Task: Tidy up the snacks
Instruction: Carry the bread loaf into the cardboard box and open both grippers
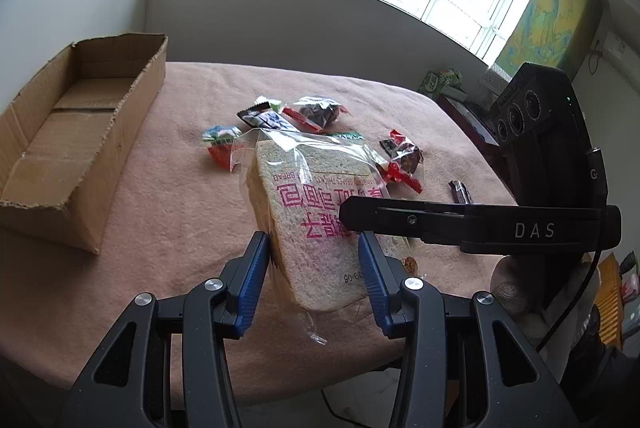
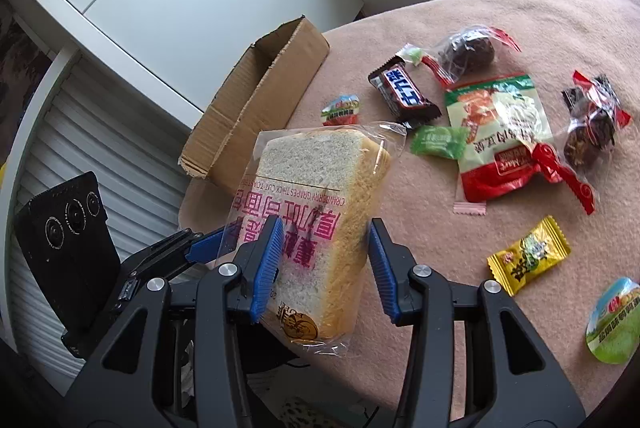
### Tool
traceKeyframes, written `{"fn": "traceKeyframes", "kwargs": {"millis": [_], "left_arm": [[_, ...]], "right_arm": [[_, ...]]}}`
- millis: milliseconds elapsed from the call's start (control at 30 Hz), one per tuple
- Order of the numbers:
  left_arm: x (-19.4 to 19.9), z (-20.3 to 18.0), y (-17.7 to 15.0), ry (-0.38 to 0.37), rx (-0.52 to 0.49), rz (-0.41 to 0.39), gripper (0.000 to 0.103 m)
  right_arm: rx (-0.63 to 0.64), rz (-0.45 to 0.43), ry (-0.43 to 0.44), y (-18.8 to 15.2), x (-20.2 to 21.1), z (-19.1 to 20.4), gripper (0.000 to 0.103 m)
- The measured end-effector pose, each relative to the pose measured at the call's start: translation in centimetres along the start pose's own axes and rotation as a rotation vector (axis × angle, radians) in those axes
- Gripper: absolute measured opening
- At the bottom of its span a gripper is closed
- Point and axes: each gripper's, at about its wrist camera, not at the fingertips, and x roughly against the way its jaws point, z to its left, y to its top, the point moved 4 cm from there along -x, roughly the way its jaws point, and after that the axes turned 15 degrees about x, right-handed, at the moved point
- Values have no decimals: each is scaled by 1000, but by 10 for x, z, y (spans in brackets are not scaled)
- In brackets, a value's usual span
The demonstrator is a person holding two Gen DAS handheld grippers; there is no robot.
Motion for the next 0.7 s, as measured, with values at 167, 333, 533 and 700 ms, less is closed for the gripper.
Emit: {"fn": "traceKeyframes", "kwargs": {"millis": [167,333,533,700], "left_arm": [[14,10,23,6,11,-68,43],[35,29,58,13,44,-172,43],[52,60,94,67,84,-257,43],[56,88,112,113,133,-283,43]], "right_arm": [[54,-15,-10,34,-8,17,45],[139,-46,-22,83,-22,44,46],[204,-53,0,132,-55,73,46],[217,-40,29,155,-90,84,45]]}}
